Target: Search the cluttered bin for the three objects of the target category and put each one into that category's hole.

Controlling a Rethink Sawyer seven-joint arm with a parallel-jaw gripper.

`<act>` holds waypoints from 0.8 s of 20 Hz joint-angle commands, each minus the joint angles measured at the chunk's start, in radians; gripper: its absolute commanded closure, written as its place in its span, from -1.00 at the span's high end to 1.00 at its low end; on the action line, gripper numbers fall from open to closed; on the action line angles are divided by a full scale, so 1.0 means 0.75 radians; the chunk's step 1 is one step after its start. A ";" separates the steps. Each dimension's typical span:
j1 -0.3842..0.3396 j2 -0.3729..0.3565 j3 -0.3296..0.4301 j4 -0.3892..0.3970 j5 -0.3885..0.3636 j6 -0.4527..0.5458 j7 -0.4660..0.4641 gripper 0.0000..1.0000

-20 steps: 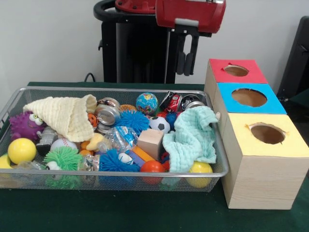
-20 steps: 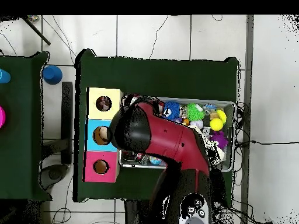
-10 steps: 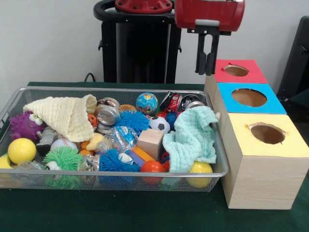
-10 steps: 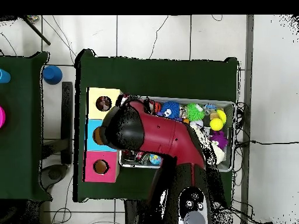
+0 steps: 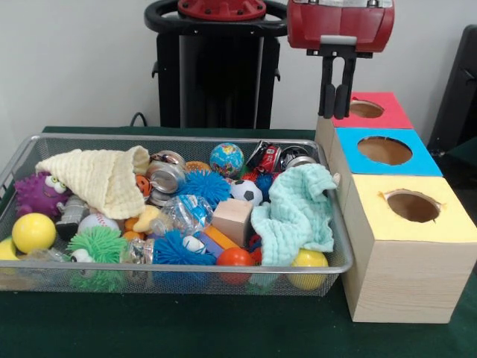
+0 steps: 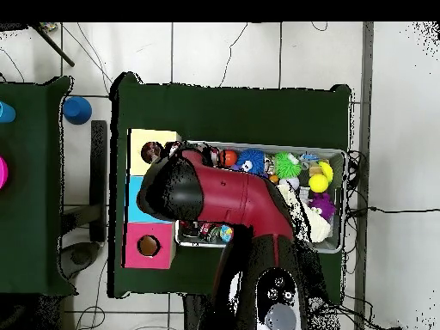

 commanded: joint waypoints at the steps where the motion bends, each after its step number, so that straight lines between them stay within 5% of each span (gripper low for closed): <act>1: -0.062 0.013 0.143 0.071 -0.079 0.143 -0.058 -1.00; 16: -0.101 -0.014 0.207 0.108 -0.130 0.128 -0.046 -1.00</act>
